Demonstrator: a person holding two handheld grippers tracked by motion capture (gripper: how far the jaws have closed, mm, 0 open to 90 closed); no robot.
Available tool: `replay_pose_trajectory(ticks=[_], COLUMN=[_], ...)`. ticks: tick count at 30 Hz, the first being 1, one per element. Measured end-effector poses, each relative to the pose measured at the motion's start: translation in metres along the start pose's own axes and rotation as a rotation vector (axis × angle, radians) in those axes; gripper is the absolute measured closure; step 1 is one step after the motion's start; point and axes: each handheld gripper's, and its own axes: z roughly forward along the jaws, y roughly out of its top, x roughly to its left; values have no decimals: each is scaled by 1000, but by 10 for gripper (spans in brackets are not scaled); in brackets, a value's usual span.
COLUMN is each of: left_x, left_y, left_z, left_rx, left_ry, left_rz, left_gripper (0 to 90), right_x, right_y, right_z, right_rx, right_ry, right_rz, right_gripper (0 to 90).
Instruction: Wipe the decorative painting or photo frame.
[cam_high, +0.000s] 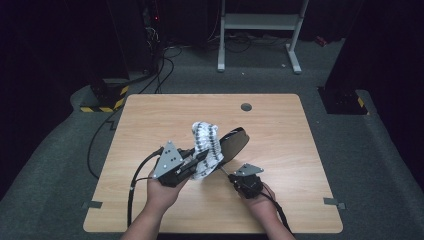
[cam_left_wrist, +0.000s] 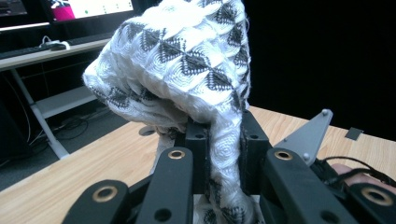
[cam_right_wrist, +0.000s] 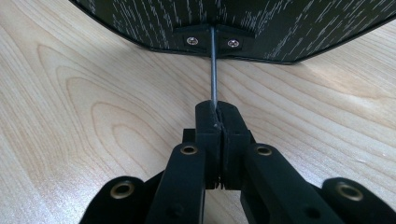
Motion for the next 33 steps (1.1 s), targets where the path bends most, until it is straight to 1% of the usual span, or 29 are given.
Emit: replay_pose_trajectory(ticks=[2, 3, 4, 5, 7, 9, 10, 11, 12, 13, 14, 15, 18, 21, 22, 24, 25, 26, 27, 29, 30, 31, 33], left_x=[1, 1, 2, 2, 2, 0, -2, -3, -4, -5, -6, -7, -9, -12, -14, -17, -19, -20, -21, -23, -23, -23, -24], left_y=[-8, -14, -19, -25, -41, -57, -65, -72, -78, -81, -82, -80, -70, -55, -47, -36, -32, -29, -27, -29, -32, -34, -42], left_z=[-6, -11, -13, -13, -8, -2, 1, 3, 5, 6, 5, 3, -8, -20, -24, -28, -28, -27, -25, -18, -15, -14, -11], left_rx=[-1, 4, 19, 51, 114, 163, 187, 205, 215, 224, 227, 219, 157, 102, 78, 41, 33, 32, 41, 73, 90, 97, 120], left_ry=[11, 22, 28, 35, 37, 39, 47, 52, 51, 49, 52, 59, 72, 79, 80, 81, 84, 87, 91, 96, 104, 110, 116], left_rz=[-6, -9, -16, -16, -18, -24, -21, -23, -32, -39, -33, -26, -35, -15, -5, 5, 21, 31, 45, 60, 62, 61, 51], left_gripper=[782, 782, 784, 785, 786, 786, 785, 785, 784, 784, 783, 782, 780, 778, 776, 767, 765, 763, 761, 758, 757, 756, 756], right_x=[0, 0, 0, 0, -1, -2, -2, -2, -1, -1, -1, -1, -1, -1, -1, -1, 0, 0, 0, 0, 0, 0, -1], right_y=[0, 0, 0, 0, 0, 0, 0, 0, 0, 0, 0, 0, 0, 0, 0, 0, 0, 0, 0, 0, 0, 0, 0], right_z=[0, 0, 0, 0, 0, 0, 0, 0, 0, 0, 0, 0, 0, 0, 0, 0, 0, 0, 0, 0, 0, 0, 0], right_rx=[0, -1, -2, -2, -1, 0, 0, -1, 1, 0, 0, 0, 1, 1, 0, 0, 2, 2, 3, 3, 3, 3, 1], right_ry=[0, 0, -1, 0, 8, 13, 11, 8, 6, 4, 4, 5, 5, 4, 3, 3, 4, 3, 2, 2, 2, 2, 3], right_rz=[0, 0, -2, 1, 9, 18, 17, 12, 11, 7, 9, 10, 10, 9, 9, 9, 11, 11, 9, 9, 8, 9, 12], right_gripper=[889, 889, 889, 889, 890, 890, 890, 890, 890, 889, 890, 890, 889, 889, 889, 889, 889, 889, 889, 889, 889, 889, 889])
